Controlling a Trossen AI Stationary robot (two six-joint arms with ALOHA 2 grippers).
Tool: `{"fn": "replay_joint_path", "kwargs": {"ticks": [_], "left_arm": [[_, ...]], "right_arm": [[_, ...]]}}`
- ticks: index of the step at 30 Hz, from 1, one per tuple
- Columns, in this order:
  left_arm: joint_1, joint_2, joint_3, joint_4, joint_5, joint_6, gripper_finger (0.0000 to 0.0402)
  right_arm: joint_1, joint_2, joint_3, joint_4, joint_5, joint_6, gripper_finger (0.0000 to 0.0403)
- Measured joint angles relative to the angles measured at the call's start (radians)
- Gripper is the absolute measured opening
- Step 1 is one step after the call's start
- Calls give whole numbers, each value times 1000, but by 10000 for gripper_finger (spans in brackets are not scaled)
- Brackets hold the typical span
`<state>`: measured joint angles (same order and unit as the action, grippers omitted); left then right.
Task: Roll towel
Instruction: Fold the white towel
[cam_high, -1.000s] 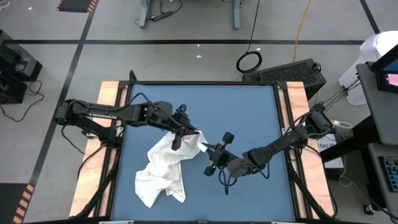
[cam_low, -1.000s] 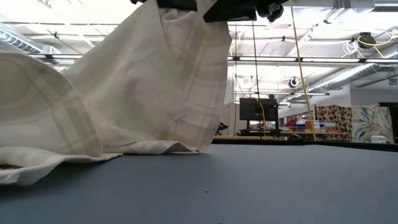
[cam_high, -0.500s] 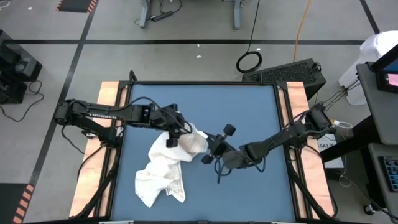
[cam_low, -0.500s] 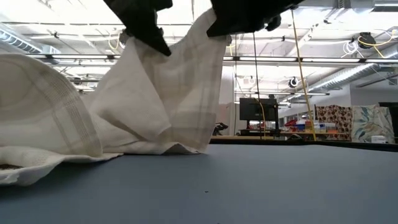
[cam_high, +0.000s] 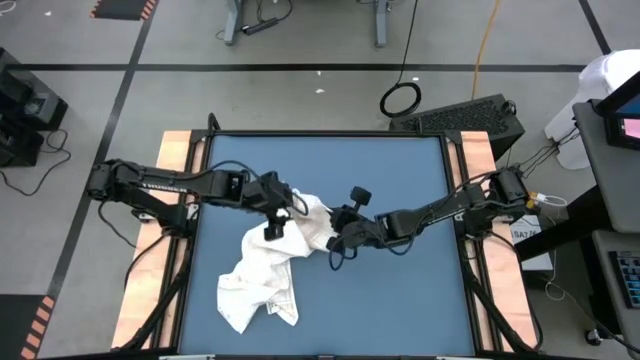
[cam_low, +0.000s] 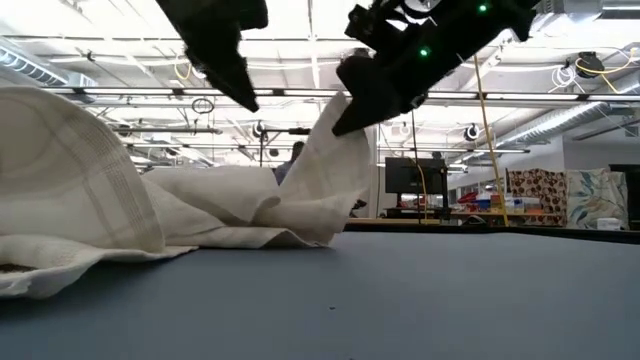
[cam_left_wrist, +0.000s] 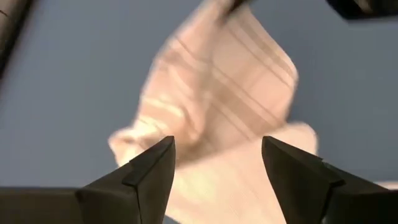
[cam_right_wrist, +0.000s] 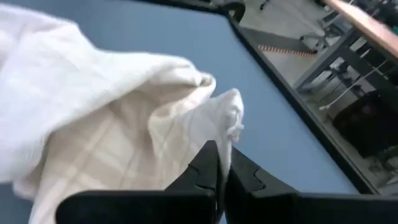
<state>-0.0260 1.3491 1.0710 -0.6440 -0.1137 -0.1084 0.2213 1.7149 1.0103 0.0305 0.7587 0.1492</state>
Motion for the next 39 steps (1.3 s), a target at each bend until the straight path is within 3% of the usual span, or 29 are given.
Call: {"fn": "replay_joint_path", "kwargs": {"ticks": [10,20,24,32,39], "left_arm": [[-185,0,-217,218,-25,-226,244],[-385,13,-430,765,-199,-356,245],[-403,46,-454,777,-246,-354,245],[-363,152,-485,726,-446,-357,244],[-303,1,-480,454,-662,-463,244]], "right_arm": [[8,0,0,-50,-7,54,0],[63,-75,0,-137,-99,163,0],[86,-105,0,-147,-108,172,0],[104,-118,0,-152,-111,201,0],[153,-118,0,-237,-165,285,0]]}}
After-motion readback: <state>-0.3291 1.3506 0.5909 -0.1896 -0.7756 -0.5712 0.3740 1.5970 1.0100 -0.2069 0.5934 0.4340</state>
